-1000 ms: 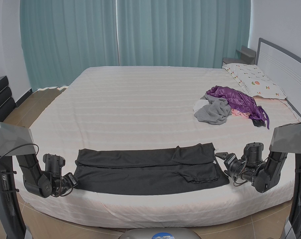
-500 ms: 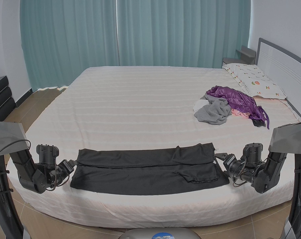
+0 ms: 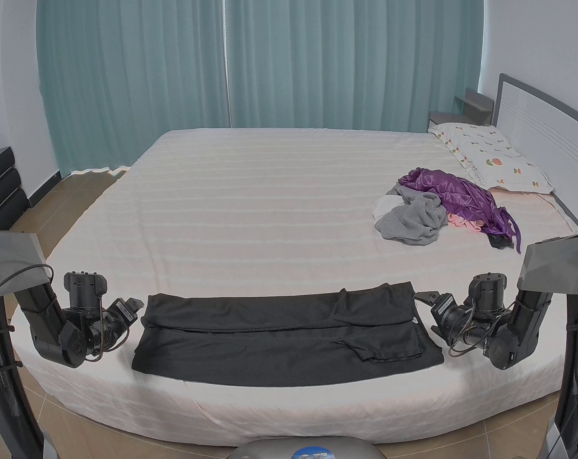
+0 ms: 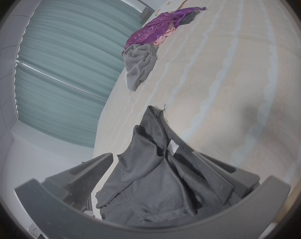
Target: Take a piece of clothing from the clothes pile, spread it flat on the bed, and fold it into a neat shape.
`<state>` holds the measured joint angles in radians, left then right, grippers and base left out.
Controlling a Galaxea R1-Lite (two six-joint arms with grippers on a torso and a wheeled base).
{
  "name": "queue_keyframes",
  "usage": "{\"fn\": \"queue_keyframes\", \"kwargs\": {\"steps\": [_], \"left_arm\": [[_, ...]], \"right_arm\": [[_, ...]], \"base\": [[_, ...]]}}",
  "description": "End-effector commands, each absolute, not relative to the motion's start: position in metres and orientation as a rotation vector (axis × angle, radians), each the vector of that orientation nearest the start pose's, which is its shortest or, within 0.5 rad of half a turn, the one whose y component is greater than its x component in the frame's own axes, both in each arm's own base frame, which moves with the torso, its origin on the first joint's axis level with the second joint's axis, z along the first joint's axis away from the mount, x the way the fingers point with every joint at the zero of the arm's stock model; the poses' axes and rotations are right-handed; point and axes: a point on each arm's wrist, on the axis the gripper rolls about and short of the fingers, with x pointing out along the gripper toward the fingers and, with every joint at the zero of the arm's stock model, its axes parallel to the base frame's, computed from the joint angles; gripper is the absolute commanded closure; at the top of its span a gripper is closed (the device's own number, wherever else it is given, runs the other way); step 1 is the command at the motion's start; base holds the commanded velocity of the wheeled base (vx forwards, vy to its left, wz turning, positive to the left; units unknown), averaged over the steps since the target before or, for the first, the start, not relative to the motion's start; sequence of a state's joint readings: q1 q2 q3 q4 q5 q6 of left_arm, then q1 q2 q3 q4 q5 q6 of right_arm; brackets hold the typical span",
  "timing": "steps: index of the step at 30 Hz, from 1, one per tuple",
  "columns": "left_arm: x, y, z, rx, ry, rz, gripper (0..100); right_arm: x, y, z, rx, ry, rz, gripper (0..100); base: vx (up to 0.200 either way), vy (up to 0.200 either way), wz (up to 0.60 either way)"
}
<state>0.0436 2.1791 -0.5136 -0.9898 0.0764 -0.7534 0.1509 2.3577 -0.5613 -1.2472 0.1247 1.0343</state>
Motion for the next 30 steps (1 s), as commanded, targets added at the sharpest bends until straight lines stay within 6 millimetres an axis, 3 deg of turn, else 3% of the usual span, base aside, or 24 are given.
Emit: {"fn": "queue_keyframes", "kwargs": {"steps": [1,7,13,18,24,30], "left_arm": [[0.31,0.014,0.003,-0.714,0.592,0.359,0],[0.312,0.016,0.004,-0.734,0.585,0.362,0],[0.322,0.015,0.006,-0.765,0.559,0.359,0],[0.333,0.013,0.008,-0.784,0.566,0.291,0],[0.366,0.015,-0.004,-0.809,0.636,0.213,0],[0.399,0.014,-0.022,-0.703,0.677,0.142,0]], "right_arm": [[0.331,0.049,-0.027,0.999,0.628,-0.047,0],[0.33,0.051,-0.029,0.993,0.637,-0.046,0],[0.329,0.053,-0.03,0.987,0.631,-0.035,0],[0.33,0.054,-0.032,0.986,0.619,-0.033,0],[0.33,0.056,-0.032,0.984,0.619,-0.032,0],[0.33,0.056,-0.033,0.983,0.622,-0.03,0]], "base": [[0.0,0.0,0.0],[0.0,0.0,0.0],[0.0,0.2,0.0],[0.0,0.0,0.0],[0.0,0.0,0.0],[0.0,0.0,0.0]]}}
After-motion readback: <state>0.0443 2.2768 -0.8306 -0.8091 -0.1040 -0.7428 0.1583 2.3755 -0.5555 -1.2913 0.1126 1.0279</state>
